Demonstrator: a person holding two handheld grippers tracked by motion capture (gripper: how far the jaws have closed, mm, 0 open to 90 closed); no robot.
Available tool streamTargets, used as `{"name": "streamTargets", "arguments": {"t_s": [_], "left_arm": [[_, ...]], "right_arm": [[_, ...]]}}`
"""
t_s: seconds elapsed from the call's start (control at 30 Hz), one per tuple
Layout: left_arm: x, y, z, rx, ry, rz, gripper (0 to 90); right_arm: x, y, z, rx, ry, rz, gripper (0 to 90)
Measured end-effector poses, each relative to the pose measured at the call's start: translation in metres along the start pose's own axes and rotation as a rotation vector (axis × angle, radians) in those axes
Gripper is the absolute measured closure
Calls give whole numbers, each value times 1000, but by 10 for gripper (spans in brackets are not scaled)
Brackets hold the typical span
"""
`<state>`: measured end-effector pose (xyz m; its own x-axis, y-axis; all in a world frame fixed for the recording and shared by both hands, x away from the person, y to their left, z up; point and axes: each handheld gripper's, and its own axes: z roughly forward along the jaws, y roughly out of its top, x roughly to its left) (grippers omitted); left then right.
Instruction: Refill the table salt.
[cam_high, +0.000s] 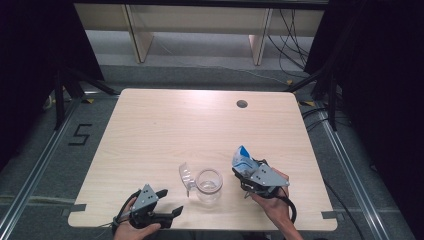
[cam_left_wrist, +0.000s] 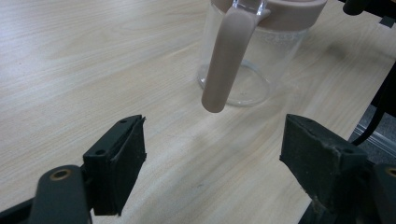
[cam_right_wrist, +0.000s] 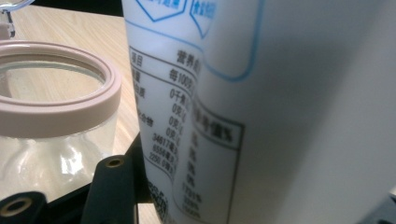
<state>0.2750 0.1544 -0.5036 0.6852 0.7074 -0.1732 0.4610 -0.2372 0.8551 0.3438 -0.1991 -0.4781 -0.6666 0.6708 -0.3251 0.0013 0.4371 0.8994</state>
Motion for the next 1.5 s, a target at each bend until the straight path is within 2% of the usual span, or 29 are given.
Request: {"name": "streamTargets", "arguments": {"t_s": [0.03,0.1,0.2,0.23,0.3,0.37,0.5,0.53,0.57,0.6,0.67,0.7,0.77,0.8,0.83,0.87,0.9,0.97,1.0,1.03,1.17,1.23,1.5], "left_arm": [[0,0,0,0,-1,-1,214],[-1,0,0,1,-2,1,214],[-2,0,0,7,4,0,214],[-1,0,1,7,-1,2,214],[-1,0,0,5,-4,4,214],[-2,0,0,8,3,3,214],[-1,0,1,7,3,9,214],[0,0,1,7,-2,21,214],[-1,-1,2,3,-2,7,214],[-1,-1,1,9,0,17,214],[0,0,1,4,-3,18,214],[-1,0,2,8,-3,4,214],[-1,-1,1,8,-2,5,214],[-1,0,1,12,-1,23,214],[-2,-1,2,-3,1,6,214],[-1,0,1,10,2,6,214],[-2,0,1,0,-1,4,214],[-2,-1,0,3,-5,4,214],[-2,0,0,4,-3,8,214],[-2,0,1,2,-1,4,214],[-2,0,2,3,-5,5,214],[-2,0,1,5,-4,9,214],[-2,0,0,6,-3,9,213]], "right_arm": [[0,1,0,2,-7,-26,445],[3,1,0,10,-14,-23,445],[2,2,1,9,-15,-72,445],[3,2,0,20,-15,-57,446],[2,3,1,25,-21,-101,446],[2,4,0,11,-23,-116,446],[1,5,1,20,-17,-137,446],[0,5,1,18,-21,-151,446],[-1,6,2,17,-26,-181,446],[-3,7,2,19,-40,-207,446],[-3,8,2,20,-47,-210,447],[-4,8,2,19,-47,-229,447],[-2,10,1,28,-63,-256,447],[-1,10,2,27,-59,-276,448],[1,10,1,29,-66,-267,448],[1,10,2,29,-62,-292,448],[2,10,2,34,-64,-290,449],[3,10,3,34,-63,-323,449],[4,10,3,43,-67,-315,449],[4,10,3,48,-74,-342,449],[6,11,4,51,-76,-388,450],[8,11,5,51,-79,-391,450],[8,13,9,61,-101,-470,457]]}}
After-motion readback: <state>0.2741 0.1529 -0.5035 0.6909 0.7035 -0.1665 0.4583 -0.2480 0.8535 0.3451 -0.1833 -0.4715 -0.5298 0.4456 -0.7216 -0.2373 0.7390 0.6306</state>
